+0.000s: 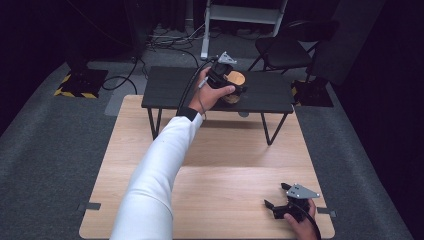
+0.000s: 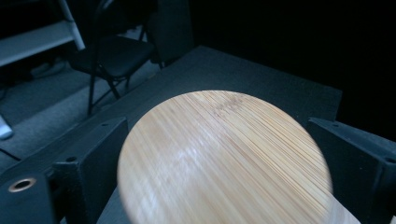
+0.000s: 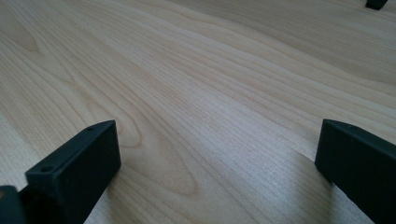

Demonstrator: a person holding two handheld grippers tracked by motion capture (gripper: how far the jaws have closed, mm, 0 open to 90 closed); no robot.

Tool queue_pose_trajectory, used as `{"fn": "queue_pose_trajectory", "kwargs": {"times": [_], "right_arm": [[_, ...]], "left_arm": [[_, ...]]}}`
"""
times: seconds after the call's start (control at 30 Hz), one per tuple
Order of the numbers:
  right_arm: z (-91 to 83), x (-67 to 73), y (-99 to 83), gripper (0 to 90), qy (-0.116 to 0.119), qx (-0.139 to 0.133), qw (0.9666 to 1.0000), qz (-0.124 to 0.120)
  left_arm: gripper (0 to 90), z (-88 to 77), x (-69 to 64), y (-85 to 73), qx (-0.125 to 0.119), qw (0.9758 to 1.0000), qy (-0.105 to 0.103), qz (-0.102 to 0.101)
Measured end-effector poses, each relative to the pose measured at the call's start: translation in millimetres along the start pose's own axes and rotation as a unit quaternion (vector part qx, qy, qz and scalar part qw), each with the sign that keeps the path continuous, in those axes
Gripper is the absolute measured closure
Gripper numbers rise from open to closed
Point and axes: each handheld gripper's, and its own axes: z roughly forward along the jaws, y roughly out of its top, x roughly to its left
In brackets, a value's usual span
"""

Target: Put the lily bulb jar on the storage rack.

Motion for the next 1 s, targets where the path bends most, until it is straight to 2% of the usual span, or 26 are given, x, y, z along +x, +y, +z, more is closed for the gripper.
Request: {"fn": "queue_pose_trajectory", "kwargs": {"times": [0.2, 0.33, 0.37, 0.43, 0.47, 0.53, 0.6, 0.63, 0.7, 0.73, 0.83, 0.87, 1.0], "right_arm": [[0.0, 0.0, 0.0, 0.0, 0.0, 0.0, 1.0, 0.0], [0.0, -0.1, 0.0, 0.0, 0.0, 0.0, 1.0, 0.0], [0.0, -0.1, 0.0, 0.0, 0.0, 0.0, 1.0, 0.0], [0.0, 0.0, 0.0, 0.0, 0.0, 0.0, 1.0, 0.0], [0.0, -0.1, 0.0, 0.0, 0.0, 0.0, 1.0, 0.0], [0.0, -0.1, 0.0, 0.0, 0.0, 0.0, 1.0, 0.0], [0.0, -0.1, 0.0, 0.0, 0.0, 0.0, 1.0, 0.0], [0.0, -0.1, 0.0, 0.0, 0.0, 0.0, 1.0, 0.0], [0.0, -0.1, 0.0, 0.0, 0.0, 0.0, 1.0, 0.0], [0.0, -0.1, 0.0, 0.0, 0.0, 0.0, 1.0, 0.0], [0.0, -0.1, 0.1, 0.0, 0.001, 0.0, 1.0, 0.0], [0.0, -0.1, 0.1, 0.0, 0.001, 0.0, 1.0, 0.0], [0.0, -0.4, 0.0, 0.0, 0.001, 0.0, 1.0, -0.001]], "left_arm": [[1.6, -35.7, -9.0, -5.4, -0.012, 0.9999, 0.005, -0.008], [0.6, -54.0, -20.1, -12.3, -0.018, 0.9997, 0.018, -0.002], [0.4, -60.1, -24.7, -15.7, -0.02, 0.9995, 0.023, -0.003], [0.5, -71.1, -30.1, -26.2, -0.035, 0.9992, 0.02, -0.004], [0.5, -71.1, -30.1, -26.2, -0.035, 0.9992, 0.02, -0.004], [0.5, -84.9, -42.2, -43.0, -0.043, 0.9989, 0.021, -0.003], [0.4, -94.5, -56.1, -57.3, -0.044, 0.9986, 0.029, 0.007], [0.4, -94.5, -56.1, -57.3, -0.044, 0.9986, 0.029, 0.007], [0.4, -105.8, -66.9, -80.0, -0.053, 0.9983, 0.024, 0.012], [0.5, -105.8, -66.9, -80.0, -0.053, 0.9983, 0.024, 0.012], [0.4, -121.2, -81.0, -106.3, -0.052, 0.9976, 0.04, 0.021], [0.4, -121.2, -81.0, -106.3, -0.052, 0.9976, 0.04, 0.021], [0.4, -136.3, -88.3, -126.9, -0.056, 0.9971, 0.046, 0.02]]}}
